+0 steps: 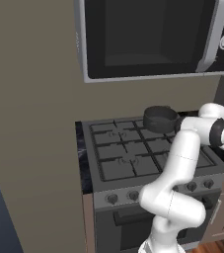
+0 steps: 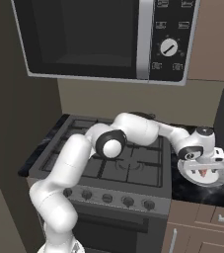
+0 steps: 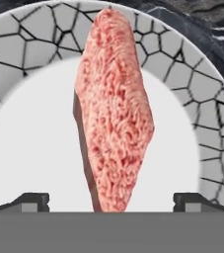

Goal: Retrieve the frozen meat and place it in the pot on a burner. Then turn the burner on.

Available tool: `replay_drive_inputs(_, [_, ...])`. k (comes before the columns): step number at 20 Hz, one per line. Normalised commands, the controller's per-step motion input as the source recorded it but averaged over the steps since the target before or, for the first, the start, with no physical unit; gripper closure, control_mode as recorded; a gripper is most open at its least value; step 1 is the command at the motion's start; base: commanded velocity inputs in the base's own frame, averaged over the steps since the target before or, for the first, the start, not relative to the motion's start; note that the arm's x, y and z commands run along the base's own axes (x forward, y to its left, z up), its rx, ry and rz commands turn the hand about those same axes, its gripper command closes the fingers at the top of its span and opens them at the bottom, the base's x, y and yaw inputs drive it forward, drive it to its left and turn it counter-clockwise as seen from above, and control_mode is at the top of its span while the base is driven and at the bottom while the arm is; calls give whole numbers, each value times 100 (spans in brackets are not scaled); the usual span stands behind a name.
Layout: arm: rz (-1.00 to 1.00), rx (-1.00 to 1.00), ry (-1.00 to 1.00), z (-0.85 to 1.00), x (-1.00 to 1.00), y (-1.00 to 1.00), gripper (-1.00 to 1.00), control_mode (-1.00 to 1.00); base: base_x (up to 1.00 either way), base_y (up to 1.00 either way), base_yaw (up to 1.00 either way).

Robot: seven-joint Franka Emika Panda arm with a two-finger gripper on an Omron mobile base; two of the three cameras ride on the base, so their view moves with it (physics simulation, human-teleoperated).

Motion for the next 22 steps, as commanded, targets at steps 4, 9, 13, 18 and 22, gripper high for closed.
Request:
replay_drive_inputs(4, [0, 1, 5, 0, 11, 0, -100, -100, 0, 0, 0])
replay_drive_inputs(9, [0, 3, 10, 0, 13, -5, -100, -100, 0, 0, 0])
replay_drive_inputs(13, [0, 7, 12, 0, 21, -13, -100, -100, 0, 0, 0])
replay_drive_inputs(18, [-1, 6, 7, -9, 11, -20, -100, -100, 0, 0, 0])
replay_drive_inputs(22, [0, 3, 1, -7, 1, -5, 100, -100, 0, 0, 0])
